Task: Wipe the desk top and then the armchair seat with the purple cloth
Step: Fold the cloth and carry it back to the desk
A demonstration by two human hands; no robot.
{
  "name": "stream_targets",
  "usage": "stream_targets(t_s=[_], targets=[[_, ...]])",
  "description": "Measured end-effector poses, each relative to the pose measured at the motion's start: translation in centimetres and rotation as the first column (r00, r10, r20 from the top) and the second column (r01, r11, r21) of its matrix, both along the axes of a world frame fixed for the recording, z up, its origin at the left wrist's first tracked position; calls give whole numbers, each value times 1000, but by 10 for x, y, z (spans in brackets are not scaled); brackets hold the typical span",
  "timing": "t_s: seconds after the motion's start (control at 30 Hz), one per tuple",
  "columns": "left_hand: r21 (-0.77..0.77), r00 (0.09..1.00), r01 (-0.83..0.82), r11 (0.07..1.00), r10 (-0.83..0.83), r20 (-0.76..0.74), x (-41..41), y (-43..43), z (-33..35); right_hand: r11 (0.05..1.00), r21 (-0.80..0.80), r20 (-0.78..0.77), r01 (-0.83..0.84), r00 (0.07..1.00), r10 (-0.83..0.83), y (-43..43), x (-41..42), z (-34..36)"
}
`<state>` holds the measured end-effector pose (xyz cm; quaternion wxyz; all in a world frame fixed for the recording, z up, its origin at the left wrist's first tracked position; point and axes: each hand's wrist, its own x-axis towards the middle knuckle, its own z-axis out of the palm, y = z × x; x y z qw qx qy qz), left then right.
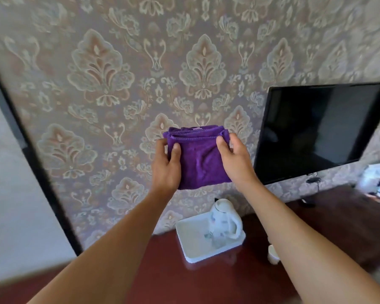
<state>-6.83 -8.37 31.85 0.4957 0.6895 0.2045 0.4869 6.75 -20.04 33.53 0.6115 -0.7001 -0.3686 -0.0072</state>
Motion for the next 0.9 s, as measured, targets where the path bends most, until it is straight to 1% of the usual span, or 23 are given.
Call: stream_targets(t_s=[0.13, 0.33, 0.47, 0.63, 0.73, 0.83, 0.9], targets=[[-22, 999, 25, 999, -26, -34, 54, 17, -36, 998, -37, 4, 48, 999, -48, 6, 46, -30], [-56, 986, -66, 996, 57, -155, 98, 73, -101, 982, -171, -38, 84, 995, -92, 63, 90, -91], [-121, 967, -118, 986, 86, -238, 114, 106, -150, 958, -274, -58, 81, 993, -100, 103, 110, -139], [-169, 915, -225, 960, 149, -374, 130, 124, -217, 906, -424, -66, 4, 997, -35, 140, 138, -206], [-160, 856, -302, 940, 193, -480, 138, 128, -259, 881, -472, -100, -45, 995, -2, 152, 149, -252], [-167, 809, -340, 925, 197, -554, 145, 126, -303, 856, -512, -101, -73, 995, 25, 156, 156, -299], [-171, 754, -380, 909, 197, -627, 149, 121, -332, 828, -554, -97, -84, 995, 37, 156, 160, -330]])
